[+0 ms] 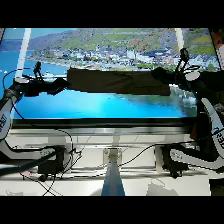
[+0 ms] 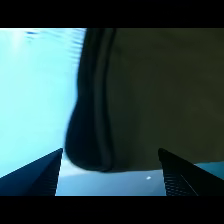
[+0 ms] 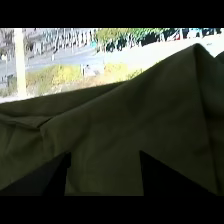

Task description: Fold the clothes and pants, and hang the long-sleeved shirts on hangers.

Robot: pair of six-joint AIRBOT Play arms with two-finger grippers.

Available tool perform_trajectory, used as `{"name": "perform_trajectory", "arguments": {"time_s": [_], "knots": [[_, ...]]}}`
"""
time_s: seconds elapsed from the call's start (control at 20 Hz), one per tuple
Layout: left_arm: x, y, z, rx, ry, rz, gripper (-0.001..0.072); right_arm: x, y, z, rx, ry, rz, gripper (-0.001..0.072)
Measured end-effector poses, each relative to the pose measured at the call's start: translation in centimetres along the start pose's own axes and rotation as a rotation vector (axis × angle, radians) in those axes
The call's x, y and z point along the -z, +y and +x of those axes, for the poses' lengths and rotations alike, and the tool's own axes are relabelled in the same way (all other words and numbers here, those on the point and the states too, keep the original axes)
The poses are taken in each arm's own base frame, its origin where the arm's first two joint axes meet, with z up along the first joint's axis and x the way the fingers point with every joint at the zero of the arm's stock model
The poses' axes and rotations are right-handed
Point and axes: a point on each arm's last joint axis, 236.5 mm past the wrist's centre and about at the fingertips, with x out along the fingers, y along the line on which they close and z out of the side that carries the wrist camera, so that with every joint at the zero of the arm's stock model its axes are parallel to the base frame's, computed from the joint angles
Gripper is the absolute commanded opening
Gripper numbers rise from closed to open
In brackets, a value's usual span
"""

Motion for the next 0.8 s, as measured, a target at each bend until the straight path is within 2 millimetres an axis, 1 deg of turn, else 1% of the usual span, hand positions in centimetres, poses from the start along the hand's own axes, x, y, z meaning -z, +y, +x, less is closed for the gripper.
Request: {"name": "perform_trajectory", "arguments": {"time_s": [0.05, 0.1, 0.15, 0.2, 0.25, 0.3, 0.35, 0.4, 0.5, 0.6, 0.7, 0.8], "knots": [[0.2, -0.4, 0.5, 0.014, 0.006, -0.004, 0.0697, 0.3, 0.1, 0.0, -0.004, 0.012, -0.002, 0.0477], [0.2, -1.0, 0.9, 0.032, 0.006, -0.01, 0.065, 0.4, 0.2, 0.0, -0.007, 0.018, -0.002, 0.0471], [-0.1, -1.5, 1.3, 0.049, -0.007, -0.008, 0.0465, 0.6, 0.2, 0.0, -0.01, 0.024, -0.002, 0.0454], [-0.5, -1.9, 1.7, 0.058, -0.025, 0.002, 0.0215, 0.7, 0.3, 0.0, -0.012, 0.03, -0.003, 0.0397], [-1.0, -2.6, 2.0, 0.076, -0.049, 0.013, 0.0038, 0.9, 0.4, 0.0, -0.015, 0.035, -0.005, 0.03], [-2.0, -3.6, 2.0, 0.102, -0.088, 0.031, 0.0013, 1.0, 0.6, 0.1, -0.017, 0.039, -0.009, 0.0182], [-2.7, -4.5, 2.0, 0.121, -0.111, 0.058, 0.0013, 1.2, 1.0, 0.2, -0.023, 0.045, -0.016, 0.0062], [-3.3, -5.2, 2.0, 0.133, -0.128, 0.087, 0.0013, 1.6, 1.5, 0.3, -0.03, 0.054, -0.025, 0.0016], [-4.9, -7.4, 1.5, 0.165, -0.172, 0.145, 0.0012, 2.3, 2.8, 0.7, -0.045, 0.068, -0.053, 0.0015], [-5.8, -9.8, 0.3, 0.201, -0.189, 0.224, 0.0012, 3.0, 4.4, 1.2, -0.061, 0.073, -0.087, 0.0015], [-5.8, -12.3, -1.4, 0.217, -0.182, 0.346, 0.0011, 3.6, 6.5, 1.7, -0.083, 0.073, -0.13, 0.0015], [-5.2, -14.9, -3.7, 0.222, -0.174, 0.479, 0.0011, 4.2, 9.3, 2.0, -0.12, 0.075, -0.183, 0.0015]]}}
